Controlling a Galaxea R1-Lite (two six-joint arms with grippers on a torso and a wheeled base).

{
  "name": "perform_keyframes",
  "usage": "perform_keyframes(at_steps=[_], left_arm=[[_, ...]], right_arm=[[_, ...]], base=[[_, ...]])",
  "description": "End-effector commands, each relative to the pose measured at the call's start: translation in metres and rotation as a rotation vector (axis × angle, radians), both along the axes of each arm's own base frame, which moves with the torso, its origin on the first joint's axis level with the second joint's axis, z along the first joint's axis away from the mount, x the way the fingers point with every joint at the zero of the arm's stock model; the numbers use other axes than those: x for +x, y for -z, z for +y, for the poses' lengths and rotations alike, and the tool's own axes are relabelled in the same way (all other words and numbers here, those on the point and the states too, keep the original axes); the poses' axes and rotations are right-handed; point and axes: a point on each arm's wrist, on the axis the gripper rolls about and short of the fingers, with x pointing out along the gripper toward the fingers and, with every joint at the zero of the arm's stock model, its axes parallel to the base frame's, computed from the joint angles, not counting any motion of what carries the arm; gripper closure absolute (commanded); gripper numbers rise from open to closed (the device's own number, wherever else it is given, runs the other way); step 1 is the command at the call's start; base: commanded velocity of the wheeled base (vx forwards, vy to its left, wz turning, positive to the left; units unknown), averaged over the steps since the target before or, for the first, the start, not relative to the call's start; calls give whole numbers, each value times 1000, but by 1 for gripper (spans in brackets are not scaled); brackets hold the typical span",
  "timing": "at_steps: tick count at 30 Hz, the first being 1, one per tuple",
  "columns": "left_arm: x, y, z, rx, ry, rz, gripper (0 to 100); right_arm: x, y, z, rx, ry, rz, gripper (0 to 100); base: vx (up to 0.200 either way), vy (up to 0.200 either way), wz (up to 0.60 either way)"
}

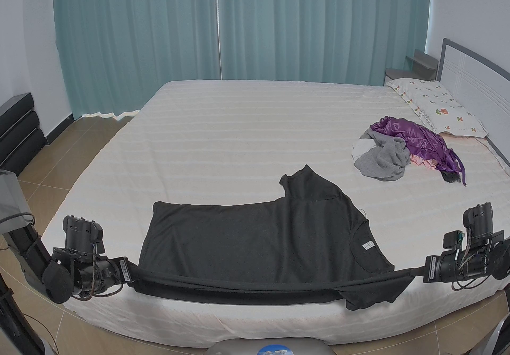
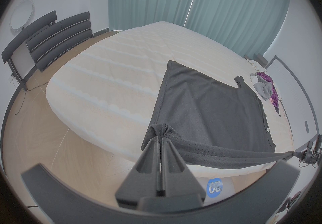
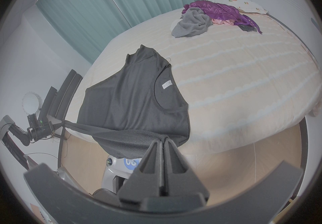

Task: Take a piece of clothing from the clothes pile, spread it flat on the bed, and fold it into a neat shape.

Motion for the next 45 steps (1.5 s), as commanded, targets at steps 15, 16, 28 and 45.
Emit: perform_keyframes(at_steps=[15,16,28,45], left_arm=[[64,25,-4,-4,-8,10,100],[68,28,-4,-4,-10,19,100],[90,49,-6,-7,-11,49,100],[101,40,-12,-72,-55,-5,100]], right_arm=[[73,24,9,42,10,36,100],[80,28,12,52,17,42,100],[117,46,18,70,30,47,100],[126,50,11,86,71,44,100]], base=[[0,0,0],[0,0,0],[0,0,0],[0,0,0]])
